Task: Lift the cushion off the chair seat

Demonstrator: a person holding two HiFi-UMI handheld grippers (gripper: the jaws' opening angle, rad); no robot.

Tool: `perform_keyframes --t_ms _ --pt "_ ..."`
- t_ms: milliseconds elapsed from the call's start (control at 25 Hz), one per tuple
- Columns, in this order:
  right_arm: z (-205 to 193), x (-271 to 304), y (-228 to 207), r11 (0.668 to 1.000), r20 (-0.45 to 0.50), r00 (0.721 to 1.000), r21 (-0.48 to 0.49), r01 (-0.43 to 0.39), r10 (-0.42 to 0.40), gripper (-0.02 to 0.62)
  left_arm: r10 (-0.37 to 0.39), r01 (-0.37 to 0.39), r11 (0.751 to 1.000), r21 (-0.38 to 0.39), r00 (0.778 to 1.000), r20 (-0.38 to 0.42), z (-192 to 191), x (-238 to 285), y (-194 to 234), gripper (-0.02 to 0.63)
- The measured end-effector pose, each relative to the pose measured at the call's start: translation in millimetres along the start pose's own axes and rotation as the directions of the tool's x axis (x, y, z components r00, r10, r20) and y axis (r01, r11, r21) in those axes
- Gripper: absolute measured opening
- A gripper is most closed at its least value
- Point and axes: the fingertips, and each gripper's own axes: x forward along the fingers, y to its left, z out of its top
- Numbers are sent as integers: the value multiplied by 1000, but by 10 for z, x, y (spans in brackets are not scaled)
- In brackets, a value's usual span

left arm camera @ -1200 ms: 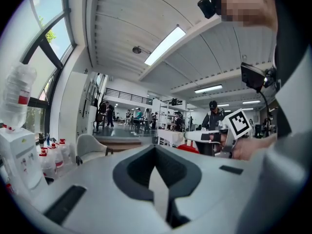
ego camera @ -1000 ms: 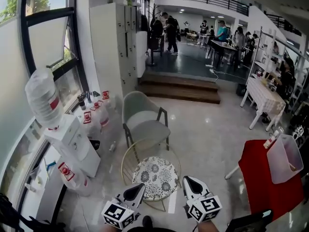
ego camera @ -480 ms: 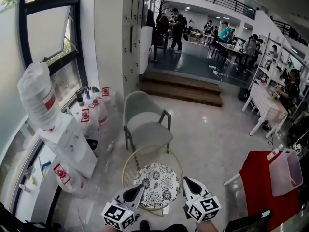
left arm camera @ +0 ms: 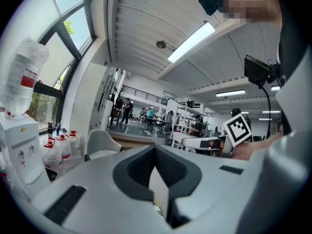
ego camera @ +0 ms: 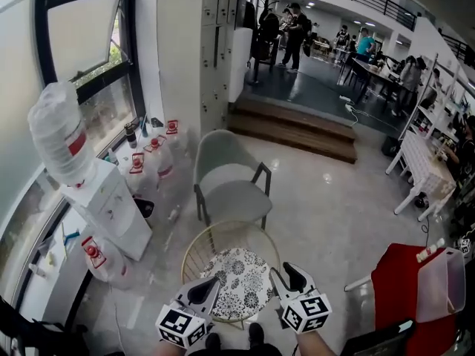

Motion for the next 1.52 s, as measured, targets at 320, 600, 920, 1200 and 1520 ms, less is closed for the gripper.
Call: perform_keyframes --t_ms 320,600,920,1200,1520 --pt "-90 200 -383 997 -9 997 -20 -76 76 262 87 -87 996 6 996 9 -107 395 0 8" --pt "-450 387 -532 993 -70 991 -3 -114 114 305 120 -121 992 -20 992 -30 -408 644 52 9" --pt "-1261 687 -766 989 -202 969 77 -127 141 341 175 -186 981 -58 973 -153 -996 798 157 9" --pt "-2208 870 -1095 979 -340 930 186 -77 137 364 197 -225 971 -77 943 -269 -1687 1010 210 8" --pt "-3284 926 -1250 962 -490 860 272 -8 146 390 209 -264 958 -111 909 -361 -2347 1127 262 8"
